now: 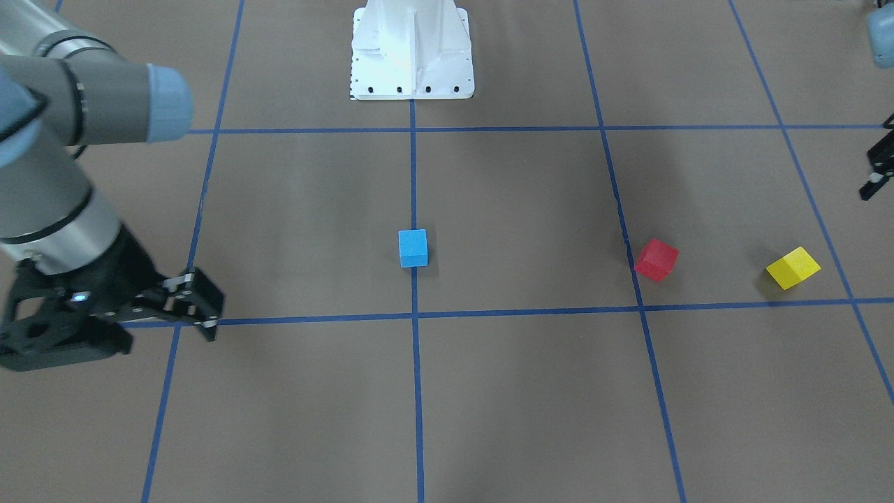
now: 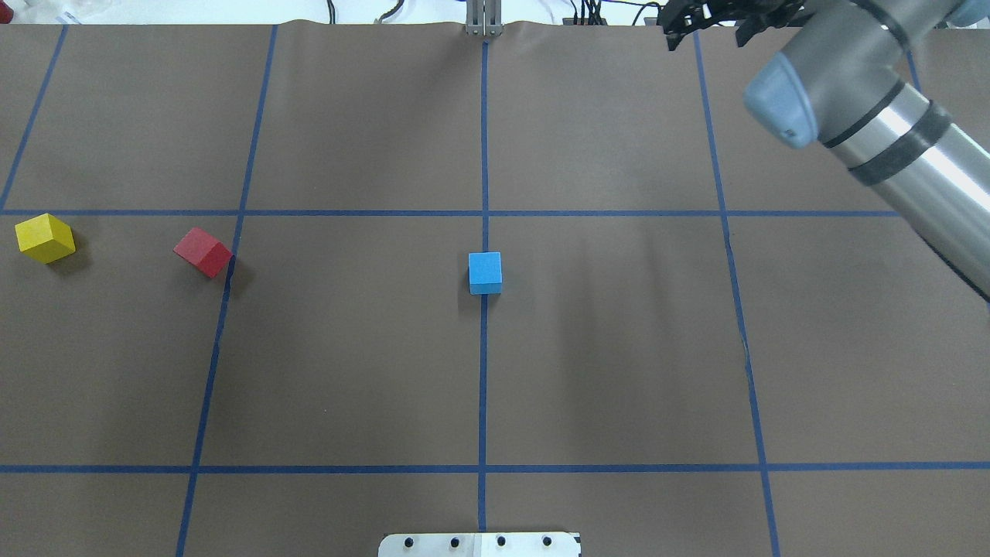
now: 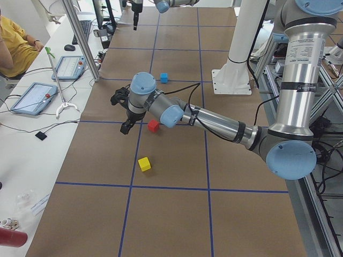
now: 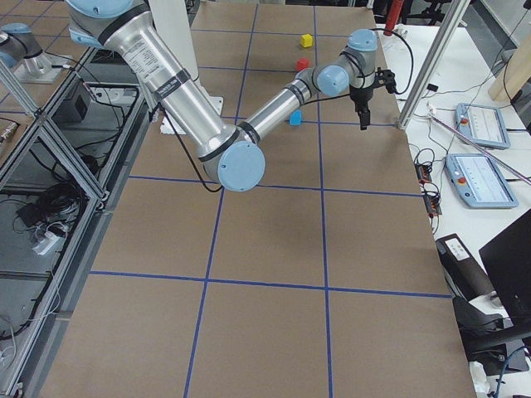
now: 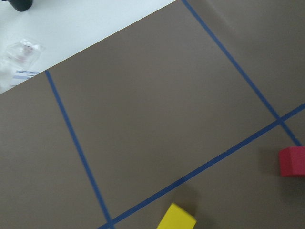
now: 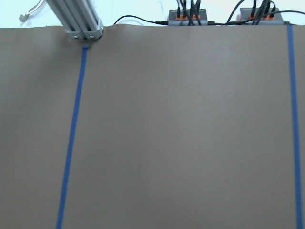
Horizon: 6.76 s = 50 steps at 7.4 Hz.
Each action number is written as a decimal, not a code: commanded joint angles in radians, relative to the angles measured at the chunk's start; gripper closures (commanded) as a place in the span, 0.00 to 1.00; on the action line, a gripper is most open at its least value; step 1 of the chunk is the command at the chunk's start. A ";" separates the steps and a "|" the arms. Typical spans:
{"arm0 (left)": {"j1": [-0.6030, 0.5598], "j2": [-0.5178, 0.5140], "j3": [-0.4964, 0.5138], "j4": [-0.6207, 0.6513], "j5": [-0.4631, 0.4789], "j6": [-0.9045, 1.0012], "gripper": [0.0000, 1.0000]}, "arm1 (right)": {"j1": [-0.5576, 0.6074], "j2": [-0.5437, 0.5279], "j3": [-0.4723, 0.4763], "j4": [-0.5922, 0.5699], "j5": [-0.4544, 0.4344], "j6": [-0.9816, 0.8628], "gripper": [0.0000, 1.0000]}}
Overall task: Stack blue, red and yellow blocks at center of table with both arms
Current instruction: 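Raise the right gripper away from the blue block and withdraw, then reach the left gripper to the red block and grasp it, then carry the red block with the left gripper onto the blue block, then open the left gripper and lift away from the red block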
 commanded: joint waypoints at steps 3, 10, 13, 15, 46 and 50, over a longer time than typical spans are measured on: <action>0.402 -0.013 0.009 -0.086 0.235 -0.236 0.00 | 0.285 -0.373 0.124 0.010 0.158 -0.565 0.00; 0.472 -0.120 0.241 -0.179 0.239 -0.244 0.00 | 0.296 -0.400 0.141 0.015 0.158 -0.567 0.00; 0.484 -0.118 0.245 -0.182 0.239 -0.245 1.00 | 0.296 -0.402 0.132 0.013 0.155 -0.567 0.00; 0.474 -0.144 0.187 -0.146 0.229 -0.256 1.00 | 0.296 -0.417 0.124 0.005 0.159 -0.564 0.00; 0.791 -0.882 0.391 0.433 0.479 -0.978 0.00 | 0.349 -0.567 0.112 0.010 0.129 -0.555 0.00; 0.533 -0.454 -0.071 0.528 0.292 -0.465 0.00 | 0.349 -0.572 0.111 0.012 0.129 -0.559 0.00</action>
